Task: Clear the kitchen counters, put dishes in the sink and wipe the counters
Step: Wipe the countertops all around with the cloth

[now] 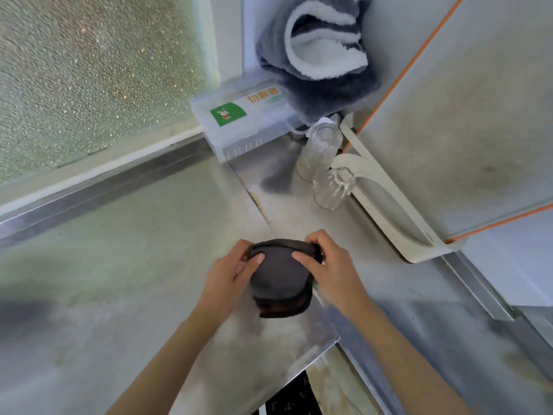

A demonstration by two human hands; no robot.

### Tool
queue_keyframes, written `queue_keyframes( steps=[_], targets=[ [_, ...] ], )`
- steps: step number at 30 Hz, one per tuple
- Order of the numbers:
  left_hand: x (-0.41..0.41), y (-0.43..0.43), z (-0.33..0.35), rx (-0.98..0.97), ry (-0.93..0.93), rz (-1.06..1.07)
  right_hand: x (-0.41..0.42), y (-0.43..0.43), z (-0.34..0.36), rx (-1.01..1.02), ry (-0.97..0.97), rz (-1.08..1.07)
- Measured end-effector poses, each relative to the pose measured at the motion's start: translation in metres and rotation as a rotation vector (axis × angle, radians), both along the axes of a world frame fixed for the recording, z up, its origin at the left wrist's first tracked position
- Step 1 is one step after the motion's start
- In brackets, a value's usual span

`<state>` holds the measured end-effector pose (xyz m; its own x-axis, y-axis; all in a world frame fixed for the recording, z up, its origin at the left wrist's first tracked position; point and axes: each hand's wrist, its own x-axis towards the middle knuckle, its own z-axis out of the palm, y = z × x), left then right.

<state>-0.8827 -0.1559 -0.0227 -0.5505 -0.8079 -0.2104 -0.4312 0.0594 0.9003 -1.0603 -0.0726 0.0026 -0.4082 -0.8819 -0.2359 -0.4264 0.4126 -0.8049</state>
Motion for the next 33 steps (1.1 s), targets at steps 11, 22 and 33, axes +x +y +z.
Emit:
queue_keyframes(
  steps=[11,22,33],
  targets=[
    [-0.002,-0.006,-0.046,-0.292,-0.269,-0.049,-0.023,-0.023,-0.046,0.030,0.367,0.356],
    [0.016,-0.057,-0.084,-0.338,-0.773,0.180,0.028,-0.113,-0.113,0.071,0.750,0.568],
    [0.018,-0.059,-0.100,-0.371,-0.857,0.166,0.023,-0.130,-0.117,-0.002,0.814,0.577]
  ],
)
